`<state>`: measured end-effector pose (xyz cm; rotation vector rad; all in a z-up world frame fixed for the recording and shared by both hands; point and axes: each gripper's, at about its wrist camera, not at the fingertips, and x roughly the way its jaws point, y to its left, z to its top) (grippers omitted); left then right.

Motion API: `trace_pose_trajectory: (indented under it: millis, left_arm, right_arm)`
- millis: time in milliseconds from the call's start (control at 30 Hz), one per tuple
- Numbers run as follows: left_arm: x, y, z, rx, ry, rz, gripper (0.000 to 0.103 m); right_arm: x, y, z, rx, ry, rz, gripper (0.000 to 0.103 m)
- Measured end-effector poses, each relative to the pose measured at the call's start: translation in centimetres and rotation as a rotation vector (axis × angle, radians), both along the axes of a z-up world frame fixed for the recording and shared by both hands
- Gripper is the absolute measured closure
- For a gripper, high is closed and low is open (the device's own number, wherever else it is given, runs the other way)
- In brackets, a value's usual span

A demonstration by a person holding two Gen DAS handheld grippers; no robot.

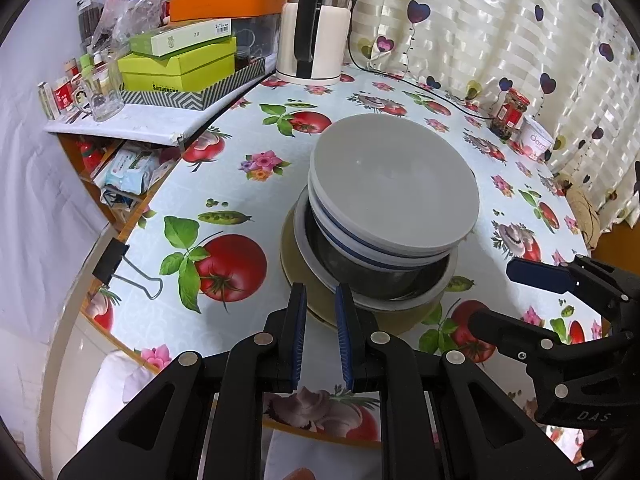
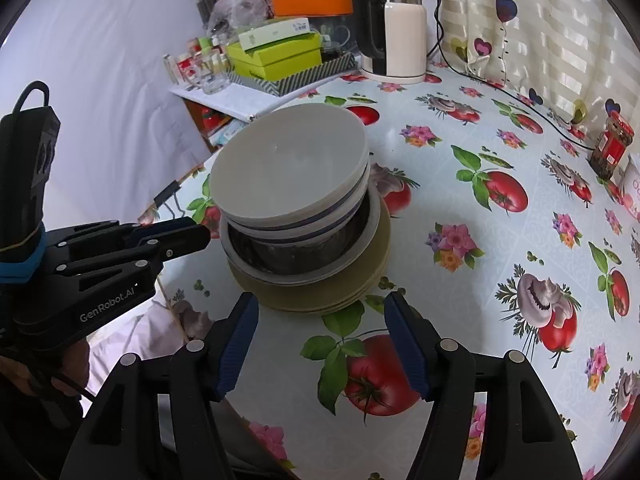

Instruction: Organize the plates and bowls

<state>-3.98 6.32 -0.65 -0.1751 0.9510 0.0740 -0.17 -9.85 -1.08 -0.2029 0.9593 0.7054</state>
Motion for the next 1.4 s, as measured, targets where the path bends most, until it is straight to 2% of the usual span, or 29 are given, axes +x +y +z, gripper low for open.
trace_pose_trajectory:
  millis: [1400]
  left_arm:
    - [0.29,-0.57,-0.97,0.029,0.025,0.003,0.088]
  right_arm:
    - [-0.06,0.15,-0.52,-0.026,-0.011,0.028,0.032]
